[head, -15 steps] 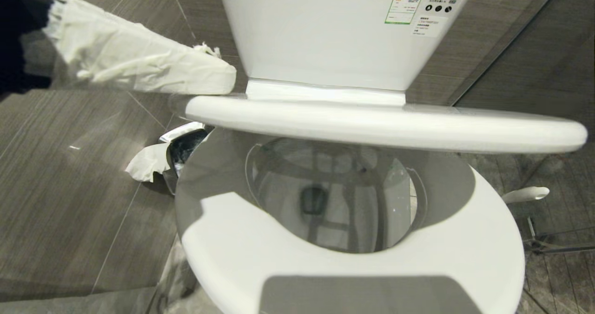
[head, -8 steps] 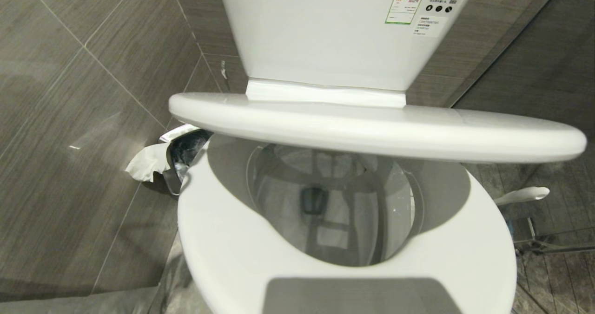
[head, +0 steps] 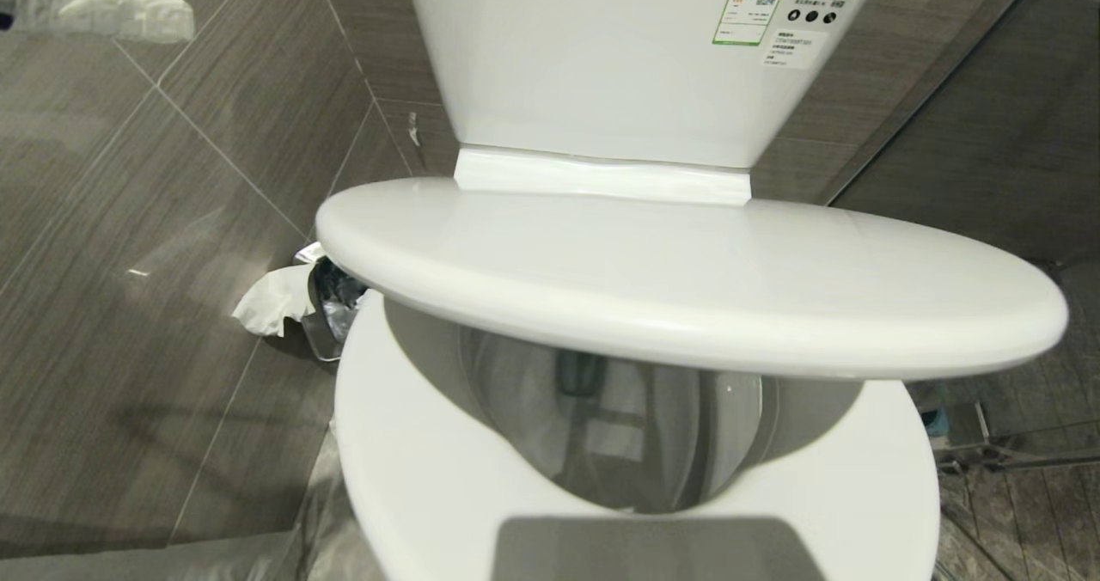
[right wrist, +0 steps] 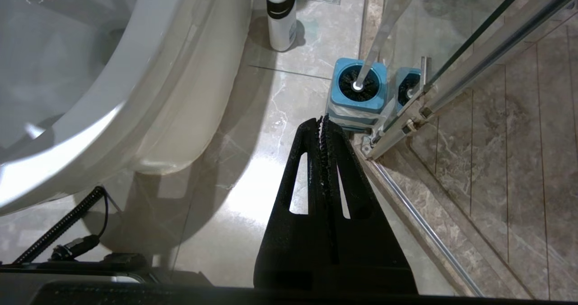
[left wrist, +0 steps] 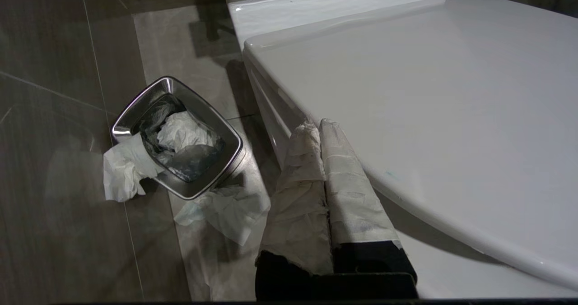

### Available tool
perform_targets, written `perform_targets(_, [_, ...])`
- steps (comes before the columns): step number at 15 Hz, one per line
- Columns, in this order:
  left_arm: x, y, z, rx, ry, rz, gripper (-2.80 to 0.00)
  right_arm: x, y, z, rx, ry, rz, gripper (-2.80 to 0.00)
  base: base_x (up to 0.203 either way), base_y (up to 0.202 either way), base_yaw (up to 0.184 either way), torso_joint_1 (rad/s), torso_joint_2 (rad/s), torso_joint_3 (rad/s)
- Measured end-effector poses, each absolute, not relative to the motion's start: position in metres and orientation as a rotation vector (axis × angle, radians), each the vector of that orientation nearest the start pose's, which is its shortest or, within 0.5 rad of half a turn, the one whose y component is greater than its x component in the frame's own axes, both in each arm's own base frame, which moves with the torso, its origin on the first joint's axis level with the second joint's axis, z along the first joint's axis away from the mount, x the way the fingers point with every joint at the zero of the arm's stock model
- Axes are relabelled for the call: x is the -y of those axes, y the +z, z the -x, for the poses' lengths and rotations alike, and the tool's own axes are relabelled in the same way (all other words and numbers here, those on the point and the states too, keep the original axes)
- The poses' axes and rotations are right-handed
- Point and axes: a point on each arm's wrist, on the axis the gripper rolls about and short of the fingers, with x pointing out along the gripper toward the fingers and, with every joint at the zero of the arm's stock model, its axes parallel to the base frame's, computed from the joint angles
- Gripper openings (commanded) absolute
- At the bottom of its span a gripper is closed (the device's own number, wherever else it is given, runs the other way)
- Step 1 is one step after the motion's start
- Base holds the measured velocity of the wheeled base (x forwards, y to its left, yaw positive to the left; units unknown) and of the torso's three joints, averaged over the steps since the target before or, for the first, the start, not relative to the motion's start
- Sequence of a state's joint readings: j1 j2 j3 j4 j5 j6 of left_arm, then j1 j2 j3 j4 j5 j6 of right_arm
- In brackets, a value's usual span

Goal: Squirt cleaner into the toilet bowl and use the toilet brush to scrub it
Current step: Close the toilet lid

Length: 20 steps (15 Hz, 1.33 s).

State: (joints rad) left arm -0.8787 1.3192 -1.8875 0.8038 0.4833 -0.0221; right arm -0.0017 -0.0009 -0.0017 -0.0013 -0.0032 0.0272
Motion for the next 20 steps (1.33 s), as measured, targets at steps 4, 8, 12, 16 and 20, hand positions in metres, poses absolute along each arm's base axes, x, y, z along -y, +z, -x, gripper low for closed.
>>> perform_targets(4, [0.078,0.419,-0.078,-0.21,-0.391,-0.121,-2.8,0.0,0.076,0.023,0.004,-0.005,-0.027,-2.8,0.0,0.0,0.0,0.003,0.0,0.167])
perform_targets(8, [0.06,0.416,-0.06,-0.23,-0.418,-0.129,-2.8,0.0,0.076,0.023,0.004,-0.004,-0.027,-2.8,0.0,0.0,0.0,-0.002,0.0,0.195])
perform_targets(12, [0.047,0.411,-0.048,-0.236,-0.433,-0.131,-2.8,0.0,0.076,0.023,0.004,-0.005,-0.027,-2.8,0.0,0.0,0.0,0.003,0.0,0.204])
perform_targets(16, [0.039,0.406,-0.04,-0.248,-0.466,-0.158,-2.8,0.0,0.076,0.023,0.004,-0.004,-0.026,-2.8,0.0,0.0,0.0,0.002,0.0,0.147])
perform_targets(20, [0.04,0.4,-0.037,-0.253,-0.534,-0.205,-2.8,0.0,0.076,0.023,0.004,-0.005,-0.027,-2.8,0.0,0.0,0.0,0.0,0.0,0.01])
